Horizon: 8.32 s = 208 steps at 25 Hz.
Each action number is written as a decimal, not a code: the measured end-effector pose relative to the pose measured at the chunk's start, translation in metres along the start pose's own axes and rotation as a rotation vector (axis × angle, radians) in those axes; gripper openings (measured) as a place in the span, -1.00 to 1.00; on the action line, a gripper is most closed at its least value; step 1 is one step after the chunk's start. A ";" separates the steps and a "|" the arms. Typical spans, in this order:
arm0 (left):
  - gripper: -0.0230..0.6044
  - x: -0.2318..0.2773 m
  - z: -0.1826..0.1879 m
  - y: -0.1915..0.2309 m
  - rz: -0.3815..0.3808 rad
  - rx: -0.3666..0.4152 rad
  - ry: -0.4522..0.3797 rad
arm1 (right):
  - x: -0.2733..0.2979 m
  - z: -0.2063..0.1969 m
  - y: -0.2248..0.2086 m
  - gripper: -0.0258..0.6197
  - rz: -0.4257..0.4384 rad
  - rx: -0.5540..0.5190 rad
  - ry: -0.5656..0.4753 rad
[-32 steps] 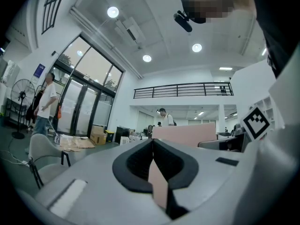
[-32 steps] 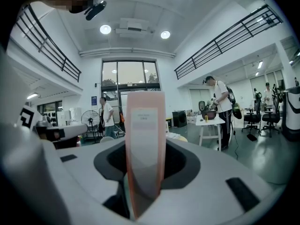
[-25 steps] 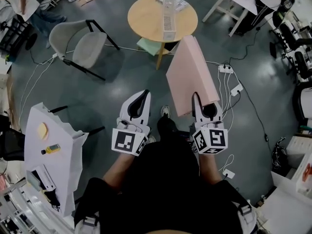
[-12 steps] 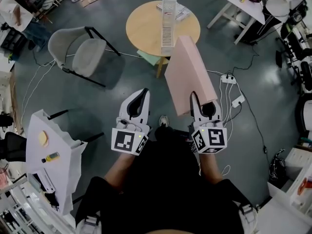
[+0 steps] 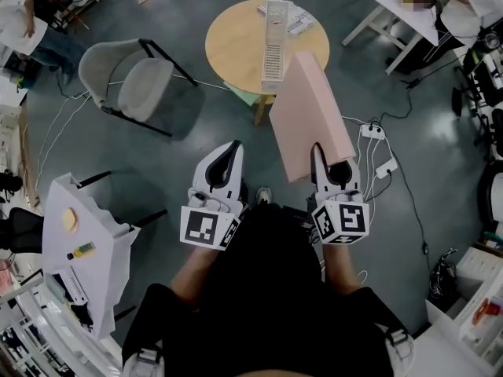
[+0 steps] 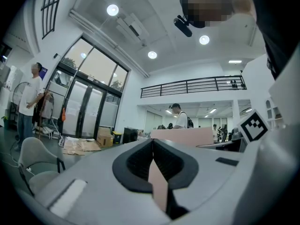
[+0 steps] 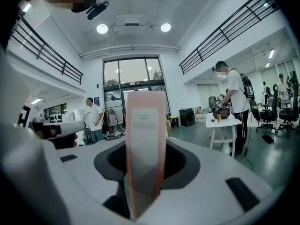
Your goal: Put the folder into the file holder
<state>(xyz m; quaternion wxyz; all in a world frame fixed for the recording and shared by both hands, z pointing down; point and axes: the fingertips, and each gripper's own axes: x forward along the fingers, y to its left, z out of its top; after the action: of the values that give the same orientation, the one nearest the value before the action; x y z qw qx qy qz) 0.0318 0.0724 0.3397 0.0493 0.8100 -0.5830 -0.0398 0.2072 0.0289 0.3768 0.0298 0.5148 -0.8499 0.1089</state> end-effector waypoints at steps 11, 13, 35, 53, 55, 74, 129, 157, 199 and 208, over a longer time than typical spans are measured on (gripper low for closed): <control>-0.91 0.064 0.003 0.042 -0.070 -0.017 -0.014 | 0.048 0.014 -0.002 -0.47 -0.050 0.001 -0.018; -0.91 0.076 0.005 0.053 -0.090 -0.021 -0.011 | 0.058 0.018 0.000 -0.47 -0.066 0.003 -0.022; -0.91 0.199 0.006 0.158 -0.254 -0.064 0.026 | 0.185 0.070 0.001 -0.48 -0.230 -0.009 -0.155; -0.91 0.237 -0.010 0.177 -0.310 -0.054 0.045 | 0.239 0.081 -0.003 -0.48 -0.256 -0.084 -0.351; -0.91 0.241 -0.011 0.180 -0.312 -0.056 0.045 | 0.248 0.076 -0.005 -0.48 -0.258 -0.090 -0.354; -0.91 0.258 -0.015 0.185 -0.328 -0.050 0.059 | 0.286 0.043 -0.016 -0.48 -0.245 -0.104 -0.361; -0.91 0.286 -0.028 0.197 -0.346 -0.078 0.090 | 0.358 -0.042 -0.046 -0.48 -0.227 -0.111 -0.177; -0.91 0.292 -0.031 0.199 -0.345 -0.081 0.099 | 0.373 -0.077 -0.051 -0.47 -0.212 -0.113 -0.116; -0.91 0.290 -0.035 0.195 -0.327 -0.084 0.102 | 0.380 -0.119 -0.055 -0.46 -0.200 -0.117 -0.035; -0.91 0.279 -0.034 0.189 -0.301 -0.083 0.095 | 0.375 -0.125 -0.055 -0.40 -0.194 -0.127 -0.015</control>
<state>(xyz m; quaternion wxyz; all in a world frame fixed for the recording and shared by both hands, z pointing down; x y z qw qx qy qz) -0.0534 -0.2510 0.3949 0.1037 0.8865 -0.4499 -0.0322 0.0719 -0.2944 0.5681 0.0664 0.5924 -0.8015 0.0477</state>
